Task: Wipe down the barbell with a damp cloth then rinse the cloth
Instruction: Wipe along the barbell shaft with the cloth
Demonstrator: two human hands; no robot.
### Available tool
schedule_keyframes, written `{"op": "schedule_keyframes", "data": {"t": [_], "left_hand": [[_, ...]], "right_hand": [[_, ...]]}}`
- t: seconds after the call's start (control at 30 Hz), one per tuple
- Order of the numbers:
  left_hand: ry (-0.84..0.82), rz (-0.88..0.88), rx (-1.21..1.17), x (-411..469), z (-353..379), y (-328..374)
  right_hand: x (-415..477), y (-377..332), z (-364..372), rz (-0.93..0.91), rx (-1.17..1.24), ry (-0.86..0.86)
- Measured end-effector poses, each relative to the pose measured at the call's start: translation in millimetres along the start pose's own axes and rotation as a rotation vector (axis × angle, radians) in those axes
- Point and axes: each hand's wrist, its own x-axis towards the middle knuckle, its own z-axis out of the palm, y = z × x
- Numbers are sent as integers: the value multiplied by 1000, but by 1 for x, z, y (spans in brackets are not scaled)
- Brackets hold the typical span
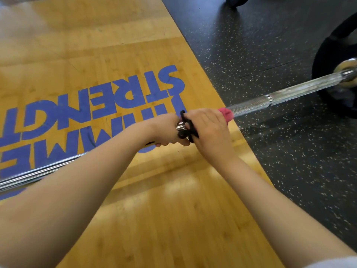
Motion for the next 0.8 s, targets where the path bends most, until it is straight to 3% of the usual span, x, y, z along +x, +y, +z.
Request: {"op": "schedule_keyframes", "data": {"t": [0.1, 0.23, 0.37, 0.5, 0.63, 0.8], "left_hand": [[73, 8, 25, -3, 4, -4], [356, 46, 269, -13, 17, 0], [502, 142, 202, -15, 25, 9], [535, 218, 147, -12, 27, 25], [497, 170, 197, 1, 33, 41], [416, 159, 257, 3, 29, 34]], "right_hand": [[1, 33, -21, 112, -18, 8], [-2, 77, -46, 278, -95, -8], [0, 104, -58, 346, -163, -31], [4, 91, -53, 399, -141, 27], [3, 41, -22, 213, -54, 38], [-2, 20, -10, 143, -13, 71]]}}
